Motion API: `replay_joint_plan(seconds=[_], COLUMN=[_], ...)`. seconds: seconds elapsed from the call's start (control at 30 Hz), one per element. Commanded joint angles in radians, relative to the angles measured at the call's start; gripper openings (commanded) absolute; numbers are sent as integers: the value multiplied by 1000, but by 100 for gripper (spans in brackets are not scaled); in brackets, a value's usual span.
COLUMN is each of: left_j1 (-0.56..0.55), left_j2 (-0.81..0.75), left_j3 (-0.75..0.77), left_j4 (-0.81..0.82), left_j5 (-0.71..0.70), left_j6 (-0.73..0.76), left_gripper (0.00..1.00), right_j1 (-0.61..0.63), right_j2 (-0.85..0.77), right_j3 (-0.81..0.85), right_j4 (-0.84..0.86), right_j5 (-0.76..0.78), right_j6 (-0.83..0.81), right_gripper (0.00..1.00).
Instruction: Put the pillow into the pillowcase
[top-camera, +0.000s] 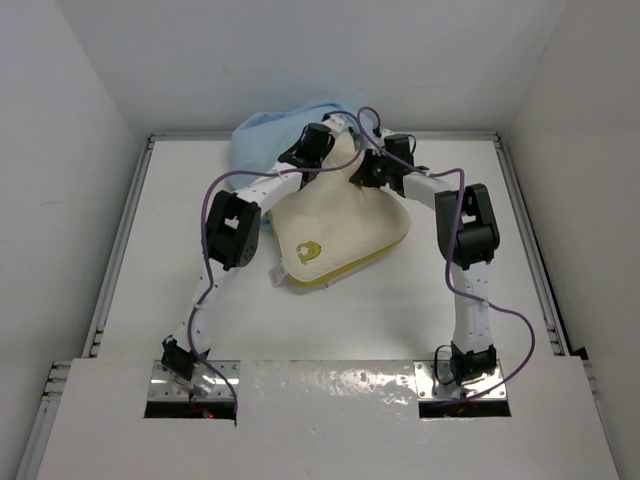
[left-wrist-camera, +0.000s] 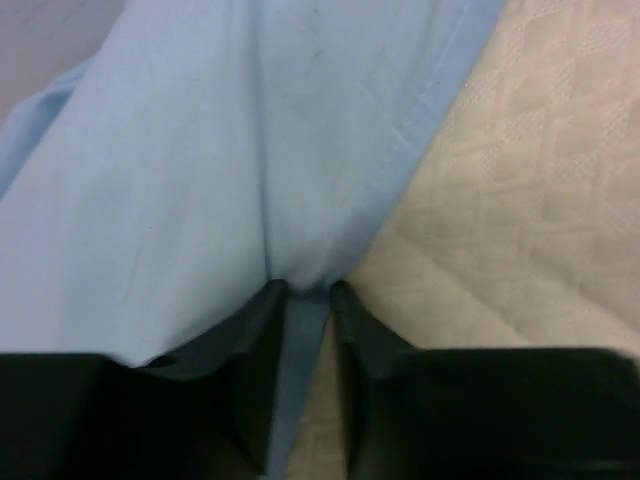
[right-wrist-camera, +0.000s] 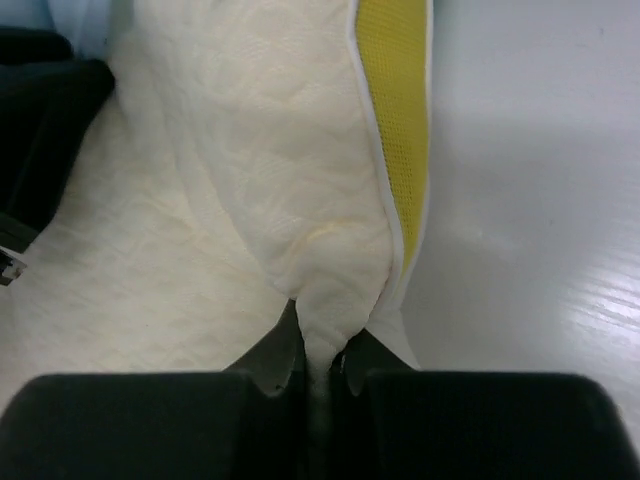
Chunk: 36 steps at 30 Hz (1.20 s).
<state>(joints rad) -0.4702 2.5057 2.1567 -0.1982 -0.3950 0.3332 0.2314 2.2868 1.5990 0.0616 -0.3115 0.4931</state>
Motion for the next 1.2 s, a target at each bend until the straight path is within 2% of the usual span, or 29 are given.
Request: replay_joint_plan(seconds=[0.0, 0.1, 0.2, 0.23, 0.27, 0.33, 0.37, 0.4, 0.43, 0.47, 0.5, 0.53, 0.57, 0.6, 0.63, 0.67, 0.73, 0.77, 0.8, 0.87, 0.9, 0.93, 1.0, 1.03, 1.1, 1.17], left_j1=[16, 16, 16, 16, 16, 16, 16, 15, 15, 16, 16, 16, 16, 18, 19, 19, 19, 19, 18, 16, 16, 12, -1, -13, -45, -71], left_j2=[-56, -21, 8, 15, 19, 35, 36, 25, 12, -7, -57, -77, -90, -102, -108, -116, -139, -146, -165, -197, -208, -225, -237, -242, -258, -275], left_j3=[-24, -21, -20, -20, -17, -2, 11, 14, 9, -13, -26, -12, 18, 52, 116, 142, 216, 235, 262, 278, 279, 276, 269, 264, 232, 218], left_j4=[65, 75, 109, 120, 129, 137, 135, 128, 122, 114, 88, 59, 15, -83, -124, -162, -272, -349, -384, -476, -509, -589, -688, -789, -878, -993], left_j5=[-105, -126, -185, -192, -194, -189, -171, -145, -112, -20, 42, 103, 231, 301, 361, 458, 551, 644, 695, 821, 867, 948, 1017, 1057, 1103, 1211], left_j6=[33, 81, 93, 95, 102, 105, 105, 105, 101, 90, 80, 66, 41, 33, 29, 21, 15, 15, 15, 24, 36, 82, 153, 237, 341, 397], left_gripper=[30, 38, 39, 39, 37, 11, 0, 0, 0, 0, 0, 0, 0, 0, 0, 0, 0, 0, 0, 0, 0, 0, 0, 0, 0, 0], right_j1=[32, 42, 54, 55, 59, 59, 59, 57, 59, 57, 57, 57, 59, 59, 59, 62, 77, 98, 112, 169, 192, 227, 238, 240, 238, 238], right_j2=[-12, -42, -58, -58, -52, -33, -6, 12, 32, 83, 111, 138, 163, 189, 186, 168, 41, -17, -144, -278, -403, -462, -593, -621, -662, -661], right_j3=[-66, -138, -149, -146, -139, -97, -73, -45, 20, 56, 131, 162, 189, 203, 184, 146, -40, -118, -255, -377, -490, -601, -686, -712, -738, -731], right_j4=[15, 52, 44, 41, 31, 18, -12, -28, -42, -58, -59, -59, -43, -23, 3, 71, 173, 270, 302, 360, 383, 459, 567, 665, 730, 763], right_j5=[-43, -49, -54, -52, -49, -31, -5, 21, 41, 58, 48, 25, -21, -34, -38, -35, -28, -11, 0, 18, 22, 35, 34, 38, 76, 106], right_j6=[12, 10, 4, -1, -5, 2, 5, 15, 30, 35, 41, 56, 68, 91, 129, 137, 107, 85, 17, -60, -101, -155, -148, -122, -102, -84], right_gripper=[1, 4, 7, 10, 36, 68, 78, 91, 93, 93, 90, 83, 67, 47, 1, 0, 0, 0, 0, 0, 0, 0, 0, 0, 0, 0])
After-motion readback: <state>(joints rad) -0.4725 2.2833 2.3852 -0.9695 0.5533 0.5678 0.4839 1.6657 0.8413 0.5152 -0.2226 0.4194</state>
